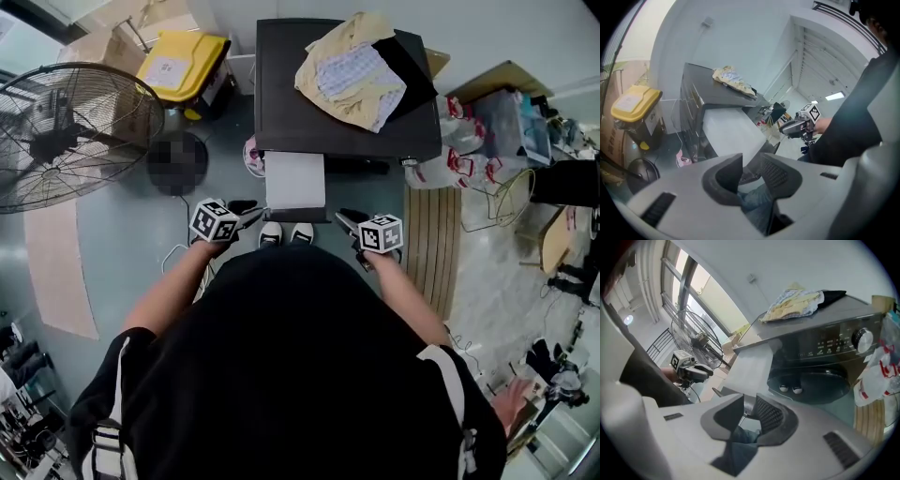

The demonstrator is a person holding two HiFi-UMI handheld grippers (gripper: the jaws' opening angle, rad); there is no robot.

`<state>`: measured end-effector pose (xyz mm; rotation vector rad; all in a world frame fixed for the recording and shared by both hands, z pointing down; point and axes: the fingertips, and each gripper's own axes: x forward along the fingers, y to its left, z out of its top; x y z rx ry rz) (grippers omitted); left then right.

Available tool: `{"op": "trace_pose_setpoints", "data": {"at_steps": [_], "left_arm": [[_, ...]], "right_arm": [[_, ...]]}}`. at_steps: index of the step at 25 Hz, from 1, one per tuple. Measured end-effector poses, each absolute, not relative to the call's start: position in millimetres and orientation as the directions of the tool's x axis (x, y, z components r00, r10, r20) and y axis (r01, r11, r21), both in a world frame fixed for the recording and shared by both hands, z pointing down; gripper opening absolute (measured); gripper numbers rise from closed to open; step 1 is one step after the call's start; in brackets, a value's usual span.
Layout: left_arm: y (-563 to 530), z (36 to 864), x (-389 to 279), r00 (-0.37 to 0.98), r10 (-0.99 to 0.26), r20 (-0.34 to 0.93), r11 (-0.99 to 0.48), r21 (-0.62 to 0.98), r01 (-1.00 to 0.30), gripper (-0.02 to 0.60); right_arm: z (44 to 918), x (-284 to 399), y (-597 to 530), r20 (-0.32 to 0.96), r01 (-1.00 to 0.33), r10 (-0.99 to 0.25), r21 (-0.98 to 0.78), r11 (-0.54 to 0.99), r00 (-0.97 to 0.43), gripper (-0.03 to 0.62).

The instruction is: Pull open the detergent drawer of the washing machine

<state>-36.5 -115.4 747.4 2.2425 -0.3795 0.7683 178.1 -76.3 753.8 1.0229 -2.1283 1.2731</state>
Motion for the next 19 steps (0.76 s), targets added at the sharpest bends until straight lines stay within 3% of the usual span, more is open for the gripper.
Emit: {"op": "trace_pose_setpoints", "data": {"at_steps": [19], "left_arm": [[-156, 677, -23, 0.849, -0.169, 0.501, -0.696, 0.549, -0.463, 0.110]], "right_arm": [[684, 193, -123, 0.621, -0.828, -0.551, -0.463, 0.316, -0.558, 0.078]]}}
